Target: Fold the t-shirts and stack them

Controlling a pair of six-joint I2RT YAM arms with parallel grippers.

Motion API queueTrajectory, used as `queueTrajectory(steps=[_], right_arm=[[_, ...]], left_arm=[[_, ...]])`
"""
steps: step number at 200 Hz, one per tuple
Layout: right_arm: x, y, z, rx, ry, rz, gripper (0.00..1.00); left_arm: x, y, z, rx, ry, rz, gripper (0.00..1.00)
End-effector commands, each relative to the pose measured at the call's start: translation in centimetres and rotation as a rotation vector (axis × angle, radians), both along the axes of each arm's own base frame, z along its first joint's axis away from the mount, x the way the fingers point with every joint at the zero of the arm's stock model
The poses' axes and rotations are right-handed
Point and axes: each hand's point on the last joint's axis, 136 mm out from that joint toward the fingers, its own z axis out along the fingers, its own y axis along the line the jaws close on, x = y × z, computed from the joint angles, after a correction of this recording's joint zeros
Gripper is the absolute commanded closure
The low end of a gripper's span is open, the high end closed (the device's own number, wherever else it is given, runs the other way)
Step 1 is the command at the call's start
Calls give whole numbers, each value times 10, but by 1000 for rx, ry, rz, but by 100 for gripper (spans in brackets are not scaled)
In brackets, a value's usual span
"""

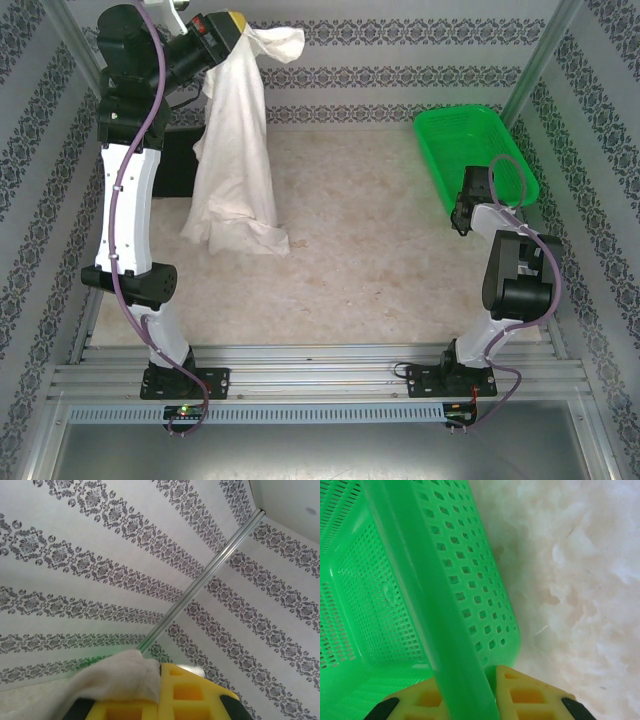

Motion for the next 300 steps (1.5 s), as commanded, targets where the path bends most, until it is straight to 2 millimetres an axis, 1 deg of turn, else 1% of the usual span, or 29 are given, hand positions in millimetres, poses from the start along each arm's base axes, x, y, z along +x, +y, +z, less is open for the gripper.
queueTrajectory(steps=[1,2,6,16,24,28,45,63,65,68,71,86,97,113,122,132,143,153,160,175,183,203,215,235,250,276,280,293,300], right_arm=[[-5,-10,-4,16,-26,-88,97],[-5,-10,-3,16,-28,-86,97],[-5,-11,-3,13,-29,-80,88],[2,-9,0,8,-43,-39,64],[7,-6,4,9,-53,-2,48],[10,-5,6,9,-59,16,42],[22,5,17,18,-101,97,30],[37,21,40,-8,-154,225,19],[38,23,43,-11,-160,244,16],[41,27,48,-19,-170,273,10],[43,30,53,-28,-179,301,8],[46,53,78,-65,-210,456,7],[43,76,96,-107,-226,580,7],[34,119,110,-134,-232,791,6],[26,151,113,-151,-227,933,7],[16,188,110,-161,-218,1107,7],[2,228,97,-159,-176,1292,9],[-10,260,81,-151,-149,1437,11],[-17,281,75,-151,-145,1519,11],[-25,318,58,-159,-133,1643,12],[-25,332,53,-169,-132,1681,12],[-21,368,52,-190,-194,1768,12],[-22,388,47,-193,-205,1847,12],[-23,413,28,-216,-174,1950,14],[-18,420,14,-236,-139,1973,15],[-4,429,3,-278,-112,1989,18],[-2,430,3,-284,-106,1991,18],[3,429,-8,-306,-53,1997,20],[6,429,-11,-321,-39,1998,21]], left_arm=[[-25,-8,30,-26,-93,-59,100],[-25,-7,30,-26,-94,-58,100],[-25,-8,31,-30,-97,-62,100],[-27,-9,36,-44,-108,-76,100],[-28,-10,40,-61,-116,-89,100],[-28,-11,41,-68,-117,-97,100],[-31,-16,45,-83,-129,-116,100],[-33,-18,47,-82,-135,-119,100],[-33,-18,47,-81,-136,-118,100],[-33,-18,47,-79,-135,-117,100],[-34,-17,47,-76,-135,-114,100],[-35,-16,44,-56,-128,-96,100],[-34,-13,40,-37,-119,-75,100],[-32,-9,32,-2,-104,-35,100],[-29,-6,27,22,-93,-5,100],[-25,-1,18,52,-75,37,100],[-19,5,7,86,-50,83,100],[-14,10,-1,109,-28,119,100],[-12,12,-6,127,-17,133,100],[-11,13,-14,144,5,139,100],[-11,12,-16,143,14,133,100],[-14,11,-21,144,28,124,100],[-16,14,-24,151,34,139,100],[-20,17,-31,166,48,154,100],[-23,19,-35,171,61,159,100],[-26,20,-40,177,73,165,100],[-27,20,-40,178,73,166,100],[-29,22,-41,180,73,174,100],[-29,22,-42,181,75,174,100]])
